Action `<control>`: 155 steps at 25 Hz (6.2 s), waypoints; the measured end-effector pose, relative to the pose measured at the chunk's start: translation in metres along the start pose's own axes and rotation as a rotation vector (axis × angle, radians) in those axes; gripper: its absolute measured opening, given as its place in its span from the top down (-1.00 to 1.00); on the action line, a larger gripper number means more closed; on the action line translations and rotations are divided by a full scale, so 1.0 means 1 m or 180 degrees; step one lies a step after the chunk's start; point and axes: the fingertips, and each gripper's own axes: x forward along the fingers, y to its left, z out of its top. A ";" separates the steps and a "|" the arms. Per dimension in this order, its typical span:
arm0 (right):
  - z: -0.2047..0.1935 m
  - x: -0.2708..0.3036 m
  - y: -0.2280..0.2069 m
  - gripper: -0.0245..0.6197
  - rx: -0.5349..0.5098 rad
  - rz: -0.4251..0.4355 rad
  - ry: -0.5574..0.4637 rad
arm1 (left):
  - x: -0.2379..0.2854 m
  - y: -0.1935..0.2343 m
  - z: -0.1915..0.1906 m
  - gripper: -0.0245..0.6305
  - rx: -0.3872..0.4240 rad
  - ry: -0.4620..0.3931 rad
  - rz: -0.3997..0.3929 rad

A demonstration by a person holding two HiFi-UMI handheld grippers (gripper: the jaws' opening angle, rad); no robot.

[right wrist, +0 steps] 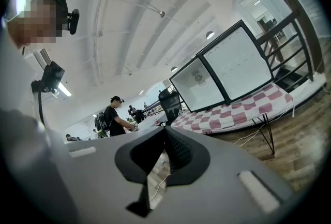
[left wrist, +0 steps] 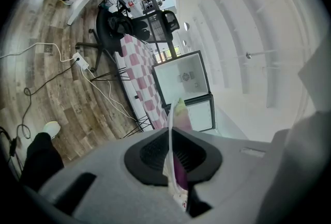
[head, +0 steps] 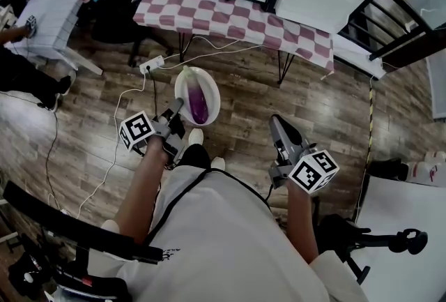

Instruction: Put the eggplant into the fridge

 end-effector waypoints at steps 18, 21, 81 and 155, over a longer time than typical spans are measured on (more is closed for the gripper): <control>0.019 0.072 -0.017 0.90 0.0054 -0.0085 -0.0026 | 0.053 0.012 0.057 0.85 -0.0021 0.0173 0.0046; 0.029 0.090 -0.023 0.90 0.0058 -0.0106 -0.0025 | 0.068 0.013 0.072 0.85 -0.0037 0.0200 0.0083; 0.134 0.343 -0.106 0.90 0.0094 -0.0224 -0.0015 | 0.263 0.008 0.295 0.85 -0.0051 0.0395 -0.0051; 0.236 0.543 -0.259 0.90 -0.0230 -0.0064 0.0572 | 0.549 0.009 0.381 0.85 -0.0093 0.0491 -0.0060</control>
